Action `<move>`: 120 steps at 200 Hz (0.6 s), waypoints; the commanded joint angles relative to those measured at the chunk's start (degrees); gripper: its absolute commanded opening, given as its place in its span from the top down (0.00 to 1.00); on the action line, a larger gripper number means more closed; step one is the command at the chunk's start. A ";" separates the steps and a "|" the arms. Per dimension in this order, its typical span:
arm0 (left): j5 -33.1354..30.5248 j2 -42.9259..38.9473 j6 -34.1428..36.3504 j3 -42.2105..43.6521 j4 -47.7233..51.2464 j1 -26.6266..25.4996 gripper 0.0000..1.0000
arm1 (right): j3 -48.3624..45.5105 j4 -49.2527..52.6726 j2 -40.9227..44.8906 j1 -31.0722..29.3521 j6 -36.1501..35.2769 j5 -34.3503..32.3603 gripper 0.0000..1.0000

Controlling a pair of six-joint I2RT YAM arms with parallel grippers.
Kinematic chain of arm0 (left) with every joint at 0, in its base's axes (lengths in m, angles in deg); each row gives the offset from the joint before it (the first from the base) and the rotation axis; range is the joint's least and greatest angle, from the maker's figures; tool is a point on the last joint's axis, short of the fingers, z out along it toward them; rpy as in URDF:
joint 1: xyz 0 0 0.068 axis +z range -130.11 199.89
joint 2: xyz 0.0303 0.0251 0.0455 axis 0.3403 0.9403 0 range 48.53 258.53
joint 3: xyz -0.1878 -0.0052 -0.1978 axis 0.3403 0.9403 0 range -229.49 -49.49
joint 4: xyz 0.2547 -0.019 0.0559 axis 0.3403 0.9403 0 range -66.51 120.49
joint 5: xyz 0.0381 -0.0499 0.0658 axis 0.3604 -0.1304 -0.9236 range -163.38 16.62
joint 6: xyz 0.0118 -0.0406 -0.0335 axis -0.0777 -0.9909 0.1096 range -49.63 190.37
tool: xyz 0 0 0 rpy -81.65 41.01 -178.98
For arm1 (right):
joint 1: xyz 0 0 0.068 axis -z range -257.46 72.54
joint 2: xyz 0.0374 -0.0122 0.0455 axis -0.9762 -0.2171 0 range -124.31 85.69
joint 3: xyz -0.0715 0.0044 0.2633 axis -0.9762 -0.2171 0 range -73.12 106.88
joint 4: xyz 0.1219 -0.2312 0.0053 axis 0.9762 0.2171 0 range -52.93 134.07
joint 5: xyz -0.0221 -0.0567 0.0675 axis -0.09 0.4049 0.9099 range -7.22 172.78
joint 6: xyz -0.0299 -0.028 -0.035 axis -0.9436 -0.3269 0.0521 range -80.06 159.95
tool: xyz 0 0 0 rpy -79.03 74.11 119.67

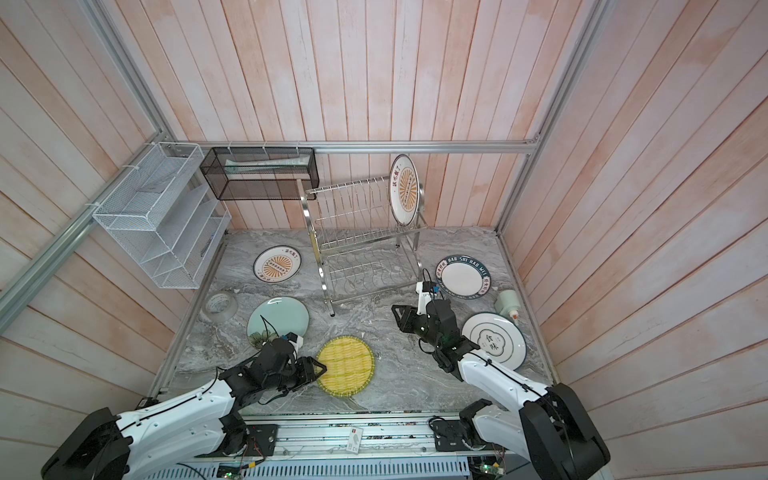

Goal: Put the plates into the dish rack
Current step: 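Lower the left gripper to the yellow bamboo tray's rim while the right hovers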

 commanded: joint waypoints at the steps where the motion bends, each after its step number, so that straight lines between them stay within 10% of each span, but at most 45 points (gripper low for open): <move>1: -0.79 0.06 -1.22 1.95 -1.52 -0.26 0.50 | 1.17 -0.30 -0.96 -0.16 0.26 0.11 0.68; 120: -1.14 2.33 -1.12 1.76 -2.82 -0.45 0.65 | 0.35 -1.71 -2.47 -0.15 0.45 1.04 0.68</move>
